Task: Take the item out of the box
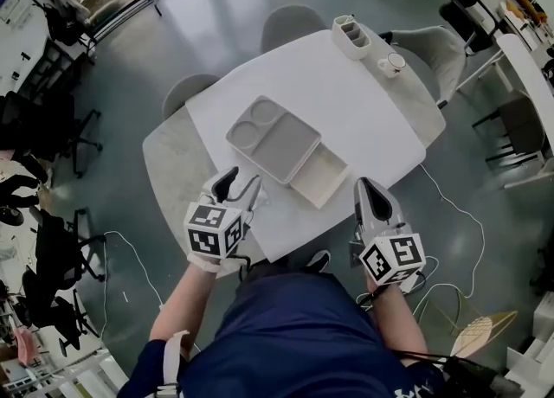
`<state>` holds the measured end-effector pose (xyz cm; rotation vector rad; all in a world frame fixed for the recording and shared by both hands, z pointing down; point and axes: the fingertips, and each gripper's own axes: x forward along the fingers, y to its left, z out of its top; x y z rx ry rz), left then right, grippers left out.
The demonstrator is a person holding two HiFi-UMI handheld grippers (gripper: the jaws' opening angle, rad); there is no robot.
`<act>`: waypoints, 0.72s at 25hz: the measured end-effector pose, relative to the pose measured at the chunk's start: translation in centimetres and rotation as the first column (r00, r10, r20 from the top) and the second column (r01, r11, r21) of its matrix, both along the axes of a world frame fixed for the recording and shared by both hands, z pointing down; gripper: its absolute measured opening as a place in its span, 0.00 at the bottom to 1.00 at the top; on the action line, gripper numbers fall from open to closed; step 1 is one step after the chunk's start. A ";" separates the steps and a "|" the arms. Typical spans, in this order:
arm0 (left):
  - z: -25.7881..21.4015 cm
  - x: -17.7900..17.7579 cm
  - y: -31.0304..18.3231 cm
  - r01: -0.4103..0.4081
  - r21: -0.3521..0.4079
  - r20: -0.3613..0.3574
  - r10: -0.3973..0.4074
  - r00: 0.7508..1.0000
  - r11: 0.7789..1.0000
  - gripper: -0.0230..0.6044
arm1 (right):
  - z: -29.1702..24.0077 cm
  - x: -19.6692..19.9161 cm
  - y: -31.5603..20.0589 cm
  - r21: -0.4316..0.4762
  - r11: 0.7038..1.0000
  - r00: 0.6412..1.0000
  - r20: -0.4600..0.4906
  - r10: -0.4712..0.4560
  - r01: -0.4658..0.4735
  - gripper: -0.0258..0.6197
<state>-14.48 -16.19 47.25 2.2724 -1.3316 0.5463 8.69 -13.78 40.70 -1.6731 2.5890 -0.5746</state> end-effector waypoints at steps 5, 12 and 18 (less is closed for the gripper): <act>-8.1 1.9 0.0 -0.030 0.185 -0.050 0.040 0.998 0.982 0.29 | -3.0 1.5 -0.8 0.058 0.998 0.999 0.038 0.035 -0.037 0.04; -15.1 2.5 0.1 -0.004 0.370 -0.138 0.060 0.989 0.929 0.04 | -8.6 2.9 -0.9 0.176 0.981 0.994 0.085 0.068 -0.082 0.04; -18.1 4.5 -0.1 -0.005 0.463 -0.190 0.104 0.976 0.886 0.04 | -12.0 3.7 -0.4 0.273 0.954 0.991 0.084 0.103 -0.122 0.04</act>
